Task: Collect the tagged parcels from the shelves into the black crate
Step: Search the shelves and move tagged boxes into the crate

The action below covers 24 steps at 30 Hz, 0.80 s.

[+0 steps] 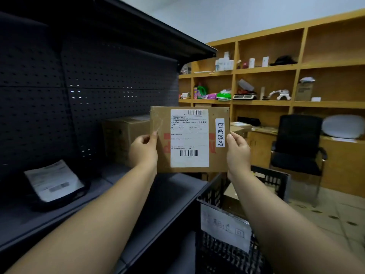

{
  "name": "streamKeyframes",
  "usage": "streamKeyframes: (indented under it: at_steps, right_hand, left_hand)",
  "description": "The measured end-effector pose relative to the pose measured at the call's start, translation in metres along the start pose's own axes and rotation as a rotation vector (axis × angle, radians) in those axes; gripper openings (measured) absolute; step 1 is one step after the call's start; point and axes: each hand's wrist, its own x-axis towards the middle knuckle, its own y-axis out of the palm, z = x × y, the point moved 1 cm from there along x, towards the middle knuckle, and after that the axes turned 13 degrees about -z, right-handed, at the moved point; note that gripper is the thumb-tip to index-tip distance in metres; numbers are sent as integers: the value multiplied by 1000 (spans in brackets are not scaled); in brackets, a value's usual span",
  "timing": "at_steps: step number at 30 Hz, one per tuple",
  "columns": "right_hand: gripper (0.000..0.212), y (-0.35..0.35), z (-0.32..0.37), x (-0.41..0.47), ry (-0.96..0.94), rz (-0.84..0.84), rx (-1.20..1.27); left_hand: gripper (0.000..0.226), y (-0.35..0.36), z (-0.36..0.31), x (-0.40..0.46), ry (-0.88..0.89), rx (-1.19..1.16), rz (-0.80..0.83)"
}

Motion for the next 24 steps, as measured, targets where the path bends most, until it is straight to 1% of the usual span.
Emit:
streamKeyframes:
  at_steps: [6, 11, 13, 17, 20, 24]
  right_hand:
    - [32, -53, -30, 60, 3, -141, -112]
    - [33, -84, -64, 92, 59, -237, -180]
    - [32, -95, -78, 103, 77, -285, -210]
    - [26, -111, -112, 124, 120, -378, -313]
    - [20, -116, -141, 136, 174, -435, -398]
    - [20, -117, -177, 151, 252, -501, -491]
  left_hand:
    - [25, 89, 28, -36, -44, 19, 177]
    - [21, 147, 57, -55, -83, 74, 285]
    - [22, 170, 73, -60, -101, 107, 339]
    - [28, 210, 109, -67, -131, 177, 444]
    - [27, 235, 133, -66, -158, 239, 526]
    - [27, 263, 164, -60, -159, 325, 614]
